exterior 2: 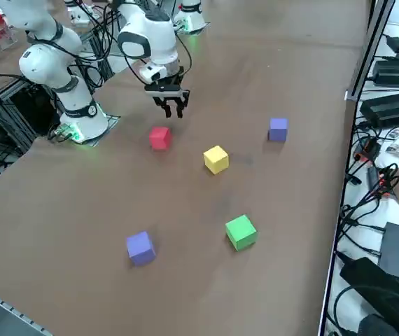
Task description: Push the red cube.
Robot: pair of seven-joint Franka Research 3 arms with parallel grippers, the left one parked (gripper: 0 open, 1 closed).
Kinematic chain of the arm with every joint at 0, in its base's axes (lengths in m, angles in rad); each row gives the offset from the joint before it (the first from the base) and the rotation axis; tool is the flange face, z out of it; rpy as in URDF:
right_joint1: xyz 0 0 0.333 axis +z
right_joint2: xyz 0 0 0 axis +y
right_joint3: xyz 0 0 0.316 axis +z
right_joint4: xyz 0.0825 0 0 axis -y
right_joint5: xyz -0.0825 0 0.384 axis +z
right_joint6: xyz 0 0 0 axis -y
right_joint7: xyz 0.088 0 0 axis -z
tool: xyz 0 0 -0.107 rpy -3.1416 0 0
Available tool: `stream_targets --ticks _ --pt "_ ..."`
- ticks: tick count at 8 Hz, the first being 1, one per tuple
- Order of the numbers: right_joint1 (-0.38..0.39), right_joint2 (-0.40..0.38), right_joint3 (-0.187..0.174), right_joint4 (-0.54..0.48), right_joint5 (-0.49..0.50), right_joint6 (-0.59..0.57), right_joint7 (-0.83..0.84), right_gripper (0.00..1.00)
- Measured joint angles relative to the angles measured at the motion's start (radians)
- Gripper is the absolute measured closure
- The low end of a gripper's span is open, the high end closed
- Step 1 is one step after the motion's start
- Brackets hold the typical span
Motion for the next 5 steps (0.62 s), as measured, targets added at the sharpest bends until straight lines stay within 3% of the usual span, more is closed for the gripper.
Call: stream_targets --ticks 5 --pt "0.001 0.068 0.0 -0.008 0.0 0.034 0.008 0.54"
